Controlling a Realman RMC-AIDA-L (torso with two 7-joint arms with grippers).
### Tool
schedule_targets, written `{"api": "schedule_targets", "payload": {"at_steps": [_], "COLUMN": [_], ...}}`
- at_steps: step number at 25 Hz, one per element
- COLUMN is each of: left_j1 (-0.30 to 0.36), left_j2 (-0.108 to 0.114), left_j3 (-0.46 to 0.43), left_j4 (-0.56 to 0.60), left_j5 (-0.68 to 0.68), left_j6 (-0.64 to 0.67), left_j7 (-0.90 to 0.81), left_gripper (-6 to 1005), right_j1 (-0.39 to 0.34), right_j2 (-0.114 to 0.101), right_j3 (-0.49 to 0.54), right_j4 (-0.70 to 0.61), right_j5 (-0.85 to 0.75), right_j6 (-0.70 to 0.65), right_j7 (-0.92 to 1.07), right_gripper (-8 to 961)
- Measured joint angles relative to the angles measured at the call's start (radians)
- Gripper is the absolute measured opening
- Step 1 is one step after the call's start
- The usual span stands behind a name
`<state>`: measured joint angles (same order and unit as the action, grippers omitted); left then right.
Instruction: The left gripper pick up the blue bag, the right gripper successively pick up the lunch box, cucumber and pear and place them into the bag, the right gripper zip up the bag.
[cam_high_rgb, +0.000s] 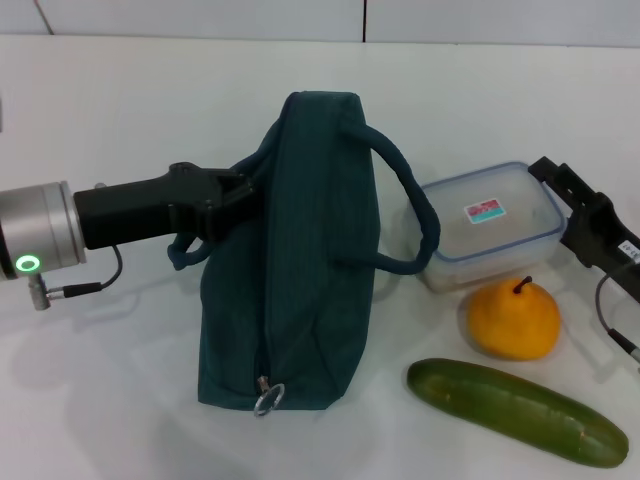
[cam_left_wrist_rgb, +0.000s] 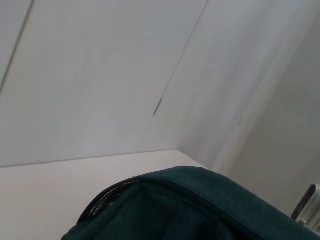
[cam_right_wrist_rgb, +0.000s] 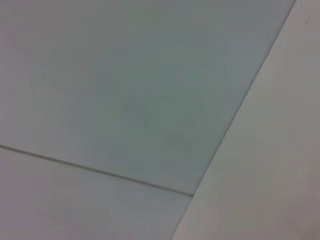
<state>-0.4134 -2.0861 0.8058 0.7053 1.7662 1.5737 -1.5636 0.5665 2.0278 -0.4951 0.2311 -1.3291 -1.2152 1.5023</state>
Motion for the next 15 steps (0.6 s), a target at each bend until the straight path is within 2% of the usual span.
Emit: {"api": "schedule_targets", "payload": {"at_steps": [1, 4, 15], "left_j1": [0.000, -0.001, -0.003], "left_j2": [0.000, 0.000, 0.000], "left_j3": [0.002, 0.004, 0.004], "left_j4": [0.000, 0.000, 0.000], "left_j5": [0.000, -0.001, -0.002], "left_j6": [0.000, 0.000, 0.000], "left_j7": [0.000, 0.002, 0.002], "left_gripper": [44, 44, 43], "right_j1": [-0.006, -0.010, -0.001], "right_j2": [0.000, 0.000, 0.000], "right_j3": [0.075, 0.111, 0.129], "right_j4": [0.001, 0.001, -0.008], "right_j5": [-0.073, -0.107, -0.118], "right_j6": [0.005, 0.008, 0.002], "right_j7": [-0.001, -0.002, 0.003], "right_gripper": [869, 870, 840]}}
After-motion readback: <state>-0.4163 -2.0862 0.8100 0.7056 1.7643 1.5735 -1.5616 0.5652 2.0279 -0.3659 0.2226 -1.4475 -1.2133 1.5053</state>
